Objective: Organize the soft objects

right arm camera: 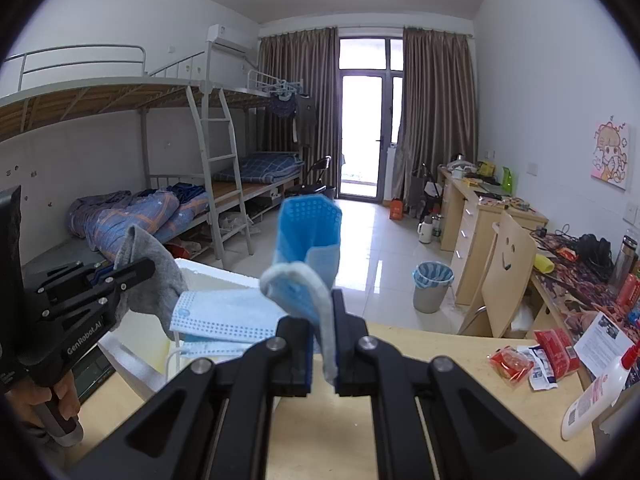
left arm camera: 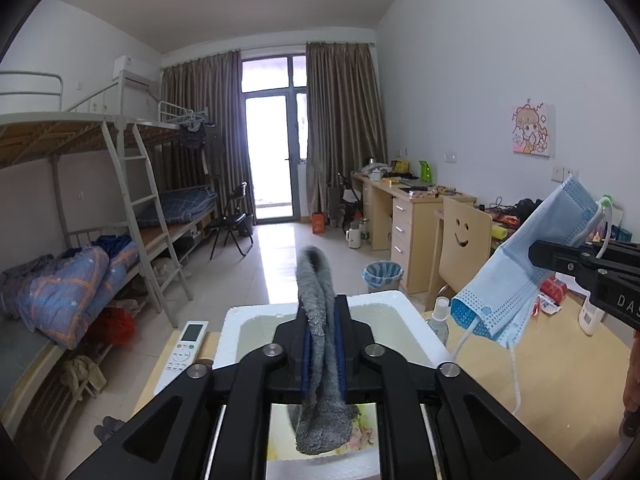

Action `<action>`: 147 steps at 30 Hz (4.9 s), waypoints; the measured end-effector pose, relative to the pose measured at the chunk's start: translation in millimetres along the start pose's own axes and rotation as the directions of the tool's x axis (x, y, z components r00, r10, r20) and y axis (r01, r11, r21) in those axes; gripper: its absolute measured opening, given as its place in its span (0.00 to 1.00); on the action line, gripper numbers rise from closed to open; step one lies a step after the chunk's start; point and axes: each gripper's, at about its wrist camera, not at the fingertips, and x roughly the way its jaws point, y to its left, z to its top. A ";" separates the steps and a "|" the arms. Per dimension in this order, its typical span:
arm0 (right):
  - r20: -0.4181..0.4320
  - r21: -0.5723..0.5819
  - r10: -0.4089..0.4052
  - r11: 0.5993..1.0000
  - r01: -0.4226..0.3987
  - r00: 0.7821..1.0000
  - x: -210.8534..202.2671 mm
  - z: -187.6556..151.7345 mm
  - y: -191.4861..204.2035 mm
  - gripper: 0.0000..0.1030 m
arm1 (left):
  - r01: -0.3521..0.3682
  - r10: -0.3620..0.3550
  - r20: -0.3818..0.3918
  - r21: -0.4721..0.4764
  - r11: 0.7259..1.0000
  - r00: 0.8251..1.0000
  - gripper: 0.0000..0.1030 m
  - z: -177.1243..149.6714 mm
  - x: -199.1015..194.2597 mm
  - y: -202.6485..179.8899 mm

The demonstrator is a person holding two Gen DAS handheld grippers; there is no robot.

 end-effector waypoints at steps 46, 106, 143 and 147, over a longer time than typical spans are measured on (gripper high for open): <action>-0.034 -0.073 0.187 0.979 -0.189 0.982 20.9 3.4 71.0 0.09 | -0.228 0.233 0.065 -0.071 0.971 0.970 1.00 -21.7 -84.0 79.7; -0.030 -0.041 0.084 0.995 -0.086 0.996 36.9 10.2 84.7 0.85 | -0.220 0.226 0.055 -0.101 0.970 0.973 1.00 -24.0 -79.6 79.9; 0.090 0.047 -0.067 0.997 0.063 0.994 -128.9 -25.1 20.8 1.00 | -0.074 0.081 0.160 -0.047 0.996 0.984 1.00 -13.9 -184.6 -41.1; 0.104 0.050 -0.061 0.997 0.056 0.993 -144.9 -35.7 22.2 1.00 | -0.068 0.073 0.159 -0.036 0.997 0.985 1.00 -22.6 -202.6 -51.6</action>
